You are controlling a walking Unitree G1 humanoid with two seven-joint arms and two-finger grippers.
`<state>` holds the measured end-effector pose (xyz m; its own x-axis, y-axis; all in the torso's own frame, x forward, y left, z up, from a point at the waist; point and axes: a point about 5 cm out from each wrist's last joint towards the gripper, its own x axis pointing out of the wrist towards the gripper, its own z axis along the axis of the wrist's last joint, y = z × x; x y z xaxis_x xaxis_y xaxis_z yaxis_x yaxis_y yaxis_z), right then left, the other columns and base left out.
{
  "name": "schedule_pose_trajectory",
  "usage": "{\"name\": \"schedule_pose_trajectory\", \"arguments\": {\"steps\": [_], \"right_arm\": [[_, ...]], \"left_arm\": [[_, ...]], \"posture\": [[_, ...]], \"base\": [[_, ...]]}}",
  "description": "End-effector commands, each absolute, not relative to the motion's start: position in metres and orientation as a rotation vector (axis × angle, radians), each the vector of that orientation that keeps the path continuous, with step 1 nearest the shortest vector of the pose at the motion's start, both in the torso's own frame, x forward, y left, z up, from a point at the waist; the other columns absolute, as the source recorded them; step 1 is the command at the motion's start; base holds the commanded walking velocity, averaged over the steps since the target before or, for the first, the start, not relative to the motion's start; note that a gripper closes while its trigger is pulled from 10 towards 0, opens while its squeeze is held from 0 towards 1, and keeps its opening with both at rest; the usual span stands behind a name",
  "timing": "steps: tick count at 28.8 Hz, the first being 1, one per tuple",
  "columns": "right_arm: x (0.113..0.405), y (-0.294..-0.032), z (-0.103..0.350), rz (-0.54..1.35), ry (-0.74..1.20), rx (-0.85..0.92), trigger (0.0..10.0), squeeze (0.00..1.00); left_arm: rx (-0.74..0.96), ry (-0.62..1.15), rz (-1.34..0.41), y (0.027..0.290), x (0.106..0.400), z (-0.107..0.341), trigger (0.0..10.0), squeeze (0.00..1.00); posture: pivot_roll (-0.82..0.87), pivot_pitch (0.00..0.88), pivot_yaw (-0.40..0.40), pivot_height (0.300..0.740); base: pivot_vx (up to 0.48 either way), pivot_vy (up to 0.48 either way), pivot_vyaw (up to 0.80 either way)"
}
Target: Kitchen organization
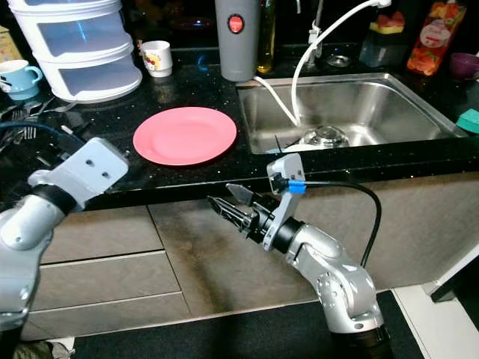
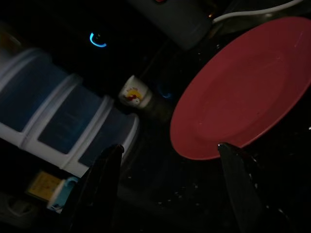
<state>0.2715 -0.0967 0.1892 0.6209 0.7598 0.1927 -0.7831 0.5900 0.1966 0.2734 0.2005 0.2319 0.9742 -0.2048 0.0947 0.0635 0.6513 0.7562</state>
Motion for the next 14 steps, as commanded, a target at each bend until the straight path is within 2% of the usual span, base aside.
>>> {"name": "schedule_pose_trajectory", "arguments": {"steps": [1, 3, 8, 14], "right_arm": [[0.2717, -0.0987, 0.1873, 0.889, -0.099, 0.28, 10.0, 0.0], [0.2717, -0.0986, 0.1874, 0.888, -0.099, 0.282, 10.0, 0.0], [0.2717, -0.0984, 0.1877, 0.887, -0.099, 0.285, 10.0, 0.0], [0.2711, -0.0981, 0.1885, 0.885, -0.1, 0.285, 10.0, 0.0]], "left_arm": [[0.828, -0.186, -0.16, 0.1969, 0.274, 0.2352, 10.0, 0.0], [0.828, -0.19, -0.152, 0.1967, 0.2765, 0.2363, 10.0, 0.0], [0.818, -0.217, -0.144, 0.1958, 0.2786, 0.2398, 10.0, 0.0], [0.914, -0.207, -0.161, 0.205, 0.2829, 0.2437, 10.0, 0.0]], "posture": [[0.1, 0.0, 0.018, 0.74], [0.1, 0.0, 0.019, 0.74], [0.1, 0.0, 0.019, 0.74], [0.1, 0.0, 0.019, 0.74]], "base": [[0.0, -0.442, 0.0], [0.0, -0.441, 0.0], [0.0, 0.0, 0.0], [0.0, 0.0, 0.0]]}}
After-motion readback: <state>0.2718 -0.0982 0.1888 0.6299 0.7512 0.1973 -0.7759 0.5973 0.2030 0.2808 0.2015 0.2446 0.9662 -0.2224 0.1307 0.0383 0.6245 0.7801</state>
